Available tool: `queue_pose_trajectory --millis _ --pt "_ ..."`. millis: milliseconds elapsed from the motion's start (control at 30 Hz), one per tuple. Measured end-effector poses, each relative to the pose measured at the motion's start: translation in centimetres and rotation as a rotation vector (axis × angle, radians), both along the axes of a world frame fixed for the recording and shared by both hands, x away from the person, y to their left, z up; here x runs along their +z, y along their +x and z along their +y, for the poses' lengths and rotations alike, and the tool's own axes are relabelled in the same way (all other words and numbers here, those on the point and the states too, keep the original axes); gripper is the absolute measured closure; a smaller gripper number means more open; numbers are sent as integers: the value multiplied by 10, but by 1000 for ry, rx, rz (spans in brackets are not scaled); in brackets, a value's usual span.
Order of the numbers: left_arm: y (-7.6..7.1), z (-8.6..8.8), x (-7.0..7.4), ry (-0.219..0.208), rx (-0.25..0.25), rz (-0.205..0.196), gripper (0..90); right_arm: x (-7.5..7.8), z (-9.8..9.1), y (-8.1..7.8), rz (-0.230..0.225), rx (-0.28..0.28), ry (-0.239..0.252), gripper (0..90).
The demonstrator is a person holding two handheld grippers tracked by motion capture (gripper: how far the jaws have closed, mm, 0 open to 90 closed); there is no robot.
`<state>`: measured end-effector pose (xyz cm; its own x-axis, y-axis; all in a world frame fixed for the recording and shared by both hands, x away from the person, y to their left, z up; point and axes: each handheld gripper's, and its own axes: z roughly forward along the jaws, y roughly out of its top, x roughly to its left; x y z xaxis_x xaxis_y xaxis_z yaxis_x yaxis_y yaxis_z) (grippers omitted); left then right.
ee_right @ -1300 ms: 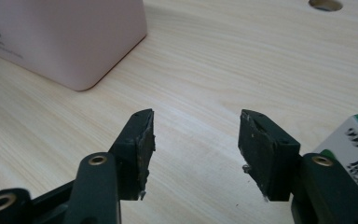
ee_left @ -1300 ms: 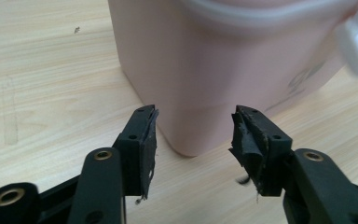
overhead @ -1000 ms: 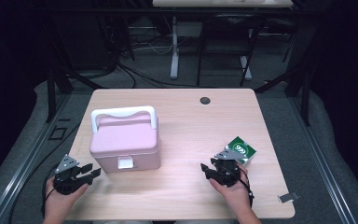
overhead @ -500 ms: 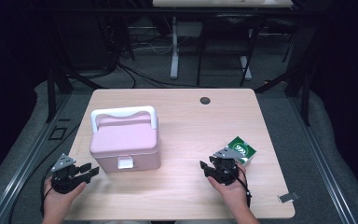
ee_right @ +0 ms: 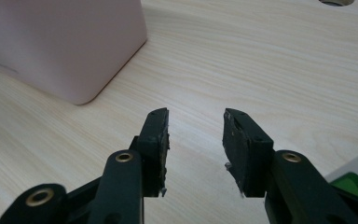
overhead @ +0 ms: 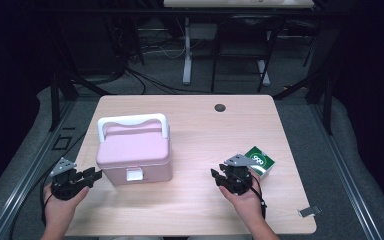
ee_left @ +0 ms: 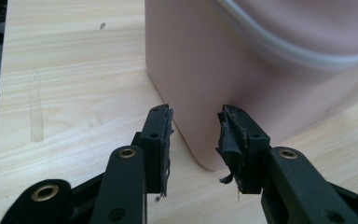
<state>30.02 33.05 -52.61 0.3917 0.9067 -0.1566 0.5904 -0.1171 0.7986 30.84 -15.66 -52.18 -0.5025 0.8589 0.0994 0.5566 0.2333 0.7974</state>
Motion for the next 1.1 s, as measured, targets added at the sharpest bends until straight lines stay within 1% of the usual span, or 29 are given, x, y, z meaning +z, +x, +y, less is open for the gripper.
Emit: queue_pose_trajectory --millis 67,100,133,167,233,300,333,367,433,467,500,533,567,633,700,733,833,900,967,1033,1067,1100 --pt "4 1 2 -11 1 2 645 3 3 4 6 9 6 618" --pt "4 1 2 -11 1 2 650 3 3 4 6 9 6 618" --pt "5 2 3 -11 0 -1 656 5 6 7 7 18 14 629" --pt "9 2 6 -10 0 -2 663 6 9 9 9 23 14 633" --pt "13 1 7 -11 1 -6 672 6 13 14 4 36 6 642" --pt "15 1 8 -11 2 -7 679 6 16 16 4 33 2 646" --pt "19 1 8 -14 4 -7 693 7 20 20 11 39 -7 658" --pt "20 0 9 -14 5 -4 697 6 22 23 4 41 -5 668" --pt "21 0 9 -12 7 -7 710 7 24 25 6 40 -5 674" --pt "24 0 11 -17 7 -6 715 7 28 29 8 49 -3 687" --pt "25 0 11 -17 6 -6 726 7 30 31 8 39 -13 691" --pt "25 -1 12 -15 6 -6 733 8 32 32 7 47 -8 694" --pt "26 -1 13 -14 5 -8 739 8 33 34 9 56 2 699" --pt "28 -1 14 -16 7 -13 749 10 37 35 3 50 -6 703" --pt "28 -1 14 -19 5 -12 757 11 39 36 -3 74 12 707" --pt "29 -1 13 -20 3 -10 757 11 40 37 -11 75 9 711" --pt "30 -1 13 -13 0 -7 761 12 43 39 -9 69 0 715" --pt "31 -1 13 -15 2 -3 771 11 44 41 -16 76 0 726" --pt "33 -2 12 -21 2 -3 780 12 44 42 -11 79 -9 735" --pt "34 -2 12 -23 3 -2 790 12 45 44 -21 78 -6 749" --pt "35 -3 12 -25 5 -2 805 12 45 45 -12 85 -7 755" --pt "36 -3 12 -26 6 -4 815 11 46 45 -16 84 -2 760"
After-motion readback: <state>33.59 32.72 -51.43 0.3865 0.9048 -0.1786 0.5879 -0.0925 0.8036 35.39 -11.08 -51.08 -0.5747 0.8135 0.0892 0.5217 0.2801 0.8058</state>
